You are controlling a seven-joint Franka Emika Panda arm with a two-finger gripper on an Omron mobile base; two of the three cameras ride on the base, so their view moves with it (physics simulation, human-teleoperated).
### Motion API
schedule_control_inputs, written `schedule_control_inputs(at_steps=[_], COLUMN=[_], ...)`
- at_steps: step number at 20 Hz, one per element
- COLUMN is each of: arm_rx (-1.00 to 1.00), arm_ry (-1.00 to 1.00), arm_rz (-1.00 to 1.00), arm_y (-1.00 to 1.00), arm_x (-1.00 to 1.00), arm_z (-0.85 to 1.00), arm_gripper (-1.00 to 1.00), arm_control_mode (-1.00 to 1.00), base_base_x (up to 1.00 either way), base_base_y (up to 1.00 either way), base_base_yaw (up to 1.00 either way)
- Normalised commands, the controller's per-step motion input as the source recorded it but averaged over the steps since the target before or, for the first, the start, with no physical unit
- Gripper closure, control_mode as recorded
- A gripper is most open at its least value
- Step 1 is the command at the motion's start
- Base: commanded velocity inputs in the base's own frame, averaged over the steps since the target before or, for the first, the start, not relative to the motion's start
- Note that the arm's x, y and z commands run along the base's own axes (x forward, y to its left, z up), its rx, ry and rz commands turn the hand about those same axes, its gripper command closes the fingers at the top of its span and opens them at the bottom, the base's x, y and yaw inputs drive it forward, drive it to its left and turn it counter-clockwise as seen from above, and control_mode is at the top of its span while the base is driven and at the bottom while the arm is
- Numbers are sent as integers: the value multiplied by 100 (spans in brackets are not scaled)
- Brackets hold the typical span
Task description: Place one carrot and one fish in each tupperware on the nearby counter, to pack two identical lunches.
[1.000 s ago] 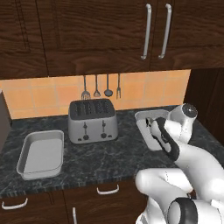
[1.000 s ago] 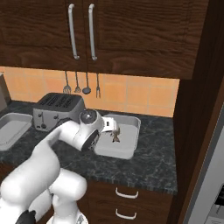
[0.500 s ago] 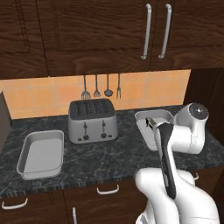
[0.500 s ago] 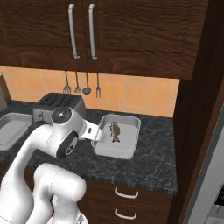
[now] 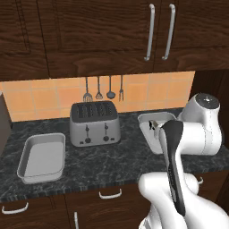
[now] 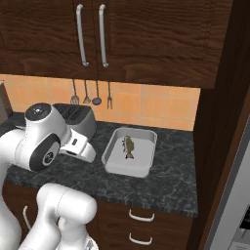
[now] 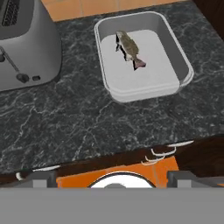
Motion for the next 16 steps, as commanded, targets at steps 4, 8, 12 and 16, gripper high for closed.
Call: schedule_control_inputs(at_steps=[4,8,12,16], arm_rx=[-11,-3,0,0], arm_ry=[0,1,0,0], arm_rz=[9,1,0,0], arm_y=[27,6,0,0], arm_x=[-58,-15,0,0], arm_z=[-30,-5,0,0], arm_gripper=[-100,-100,-100,-100], arm_control_mode=[-100,100,100,100], base_base_x=[0,-67,-100,-100], base_base_y=[0,5,-36,-100], base_base_yaw=[0,0,2,0])
